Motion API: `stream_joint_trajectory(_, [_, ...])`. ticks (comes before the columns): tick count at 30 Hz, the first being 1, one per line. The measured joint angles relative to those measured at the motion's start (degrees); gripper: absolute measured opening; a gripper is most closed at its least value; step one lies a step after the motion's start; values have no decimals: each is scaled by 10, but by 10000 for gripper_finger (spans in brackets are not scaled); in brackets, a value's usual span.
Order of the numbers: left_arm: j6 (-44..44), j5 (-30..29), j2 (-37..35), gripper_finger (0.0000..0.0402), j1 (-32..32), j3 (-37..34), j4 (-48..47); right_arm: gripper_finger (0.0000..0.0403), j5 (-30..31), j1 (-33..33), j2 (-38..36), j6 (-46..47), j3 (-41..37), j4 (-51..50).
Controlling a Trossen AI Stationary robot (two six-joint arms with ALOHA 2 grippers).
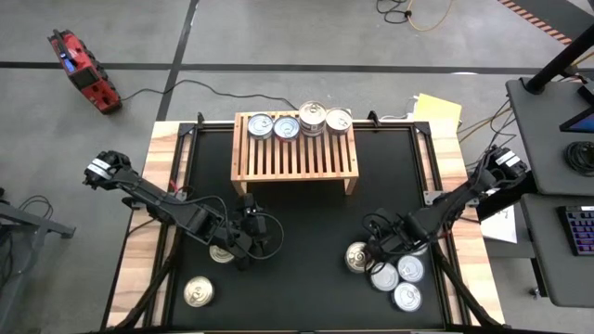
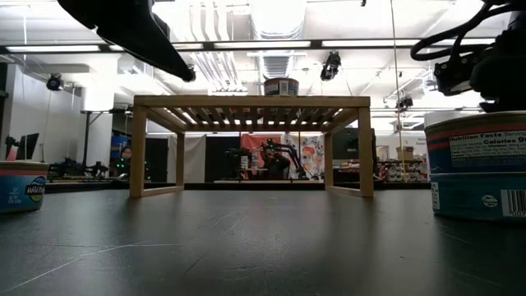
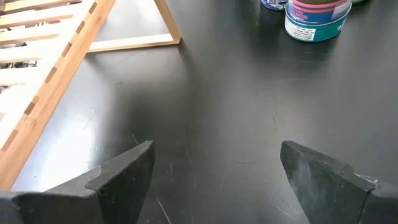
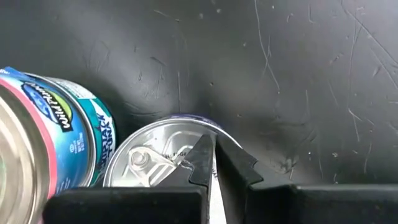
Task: Stack canned seafood by type on shelf
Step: Put the blue tuna can on the shelf aligned with the other red tuna can
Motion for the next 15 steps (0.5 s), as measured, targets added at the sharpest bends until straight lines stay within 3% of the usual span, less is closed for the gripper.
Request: stream_joint_trajectory(15, [0, 0, 0, 331, 0, 0, -8, 13, 5, -11, 0, -31, 0, 3])
